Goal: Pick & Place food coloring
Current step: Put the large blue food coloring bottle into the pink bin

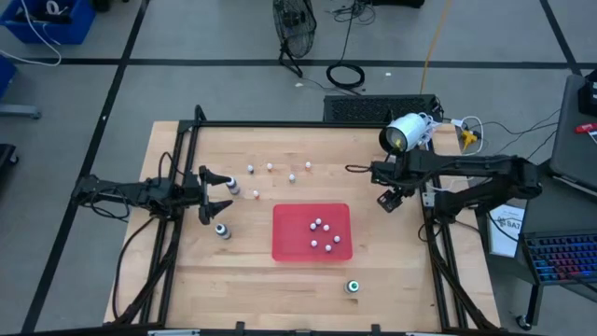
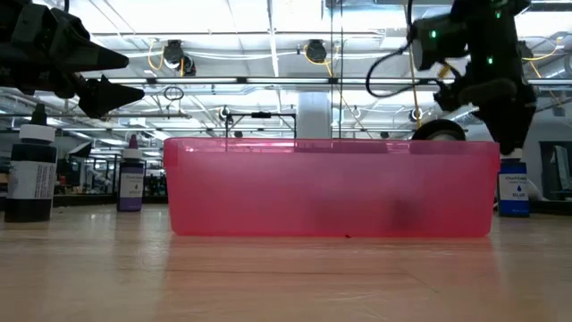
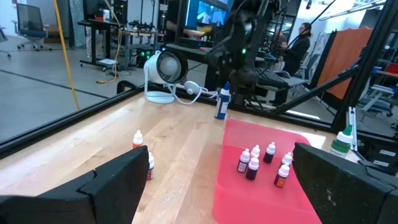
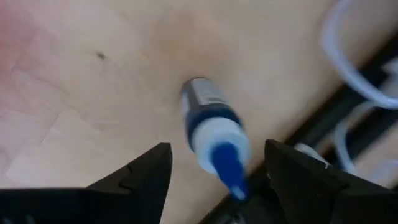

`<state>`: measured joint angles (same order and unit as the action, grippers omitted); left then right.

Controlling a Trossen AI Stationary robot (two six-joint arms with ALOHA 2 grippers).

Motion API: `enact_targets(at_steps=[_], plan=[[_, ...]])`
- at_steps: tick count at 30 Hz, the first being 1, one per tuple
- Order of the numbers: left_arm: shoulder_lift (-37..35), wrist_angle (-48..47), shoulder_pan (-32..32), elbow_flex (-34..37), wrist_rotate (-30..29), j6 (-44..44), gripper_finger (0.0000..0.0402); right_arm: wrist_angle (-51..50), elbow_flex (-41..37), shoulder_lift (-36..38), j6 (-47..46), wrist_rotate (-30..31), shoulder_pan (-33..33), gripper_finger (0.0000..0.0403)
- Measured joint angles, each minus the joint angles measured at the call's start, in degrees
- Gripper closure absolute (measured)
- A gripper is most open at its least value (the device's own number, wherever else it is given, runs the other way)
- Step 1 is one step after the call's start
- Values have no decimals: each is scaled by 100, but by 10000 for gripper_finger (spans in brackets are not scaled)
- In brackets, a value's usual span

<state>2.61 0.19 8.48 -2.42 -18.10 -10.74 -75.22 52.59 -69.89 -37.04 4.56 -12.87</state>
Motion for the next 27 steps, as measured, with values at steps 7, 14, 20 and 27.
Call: enact_targets(at_steps=[7,14,20,27], plan=[[0,-2,-1,0,0,2,9,1033,-799,0,347,-186,-328,160],[0,0,-1,0,0,2,9,1149,-917,2,392,-184,-534,171],[0,0,1,0,0,2,9,1141,-917,2,507,-186,-551,217],[0,0,-1,0,0,2,9,1273,-917,17,805,-188,-441,281]])
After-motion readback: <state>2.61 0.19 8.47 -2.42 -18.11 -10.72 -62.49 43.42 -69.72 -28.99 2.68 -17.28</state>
